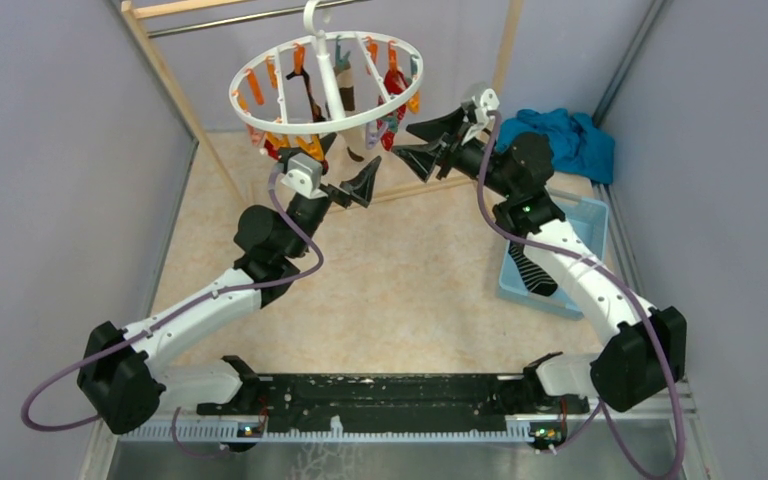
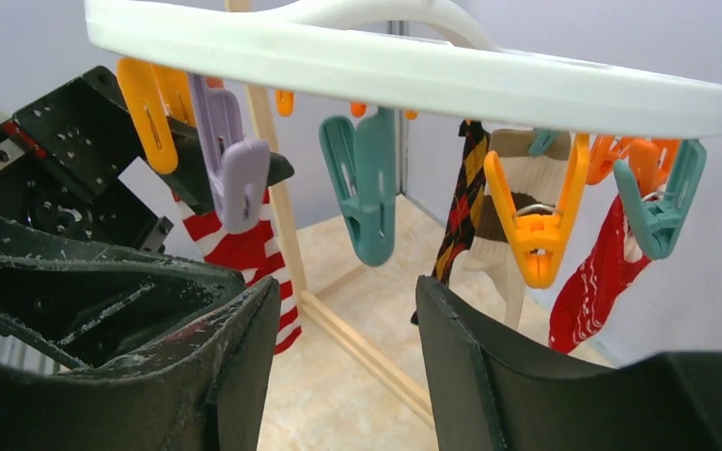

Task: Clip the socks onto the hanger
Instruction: Open the clamp at the hanger.

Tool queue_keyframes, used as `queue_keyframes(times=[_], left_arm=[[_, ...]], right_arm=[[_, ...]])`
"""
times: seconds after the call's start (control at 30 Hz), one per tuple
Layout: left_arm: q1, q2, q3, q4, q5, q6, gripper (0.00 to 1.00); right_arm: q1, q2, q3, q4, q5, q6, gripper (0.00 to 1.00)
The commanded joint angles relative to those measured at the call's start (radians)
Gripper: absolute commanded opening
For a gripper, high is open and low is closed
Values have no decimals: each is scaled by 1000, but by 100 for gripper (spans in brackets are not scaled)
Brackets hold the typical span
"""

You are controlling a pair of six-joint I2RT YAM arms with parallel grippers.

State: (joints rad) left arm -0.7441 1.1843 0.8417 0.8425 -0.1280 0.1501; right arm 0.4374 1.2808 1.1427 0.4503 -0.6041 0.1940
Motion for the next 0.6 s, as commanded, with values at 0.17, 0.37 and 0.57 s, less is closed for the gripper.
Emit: queue_keyframes(times=[0.17,0.37,0.57], left_arm=[[11,-15,-8,5,14,-15,98],[14,-17,-9,4,18,-17,98],[23,-32,-12,-3,13,-19,98]], right_arm=[[-5,58,120,110,-71,47,55],[-4,96,152,115,-86,50,55],[-4,131,170,116,-70,34,55]])
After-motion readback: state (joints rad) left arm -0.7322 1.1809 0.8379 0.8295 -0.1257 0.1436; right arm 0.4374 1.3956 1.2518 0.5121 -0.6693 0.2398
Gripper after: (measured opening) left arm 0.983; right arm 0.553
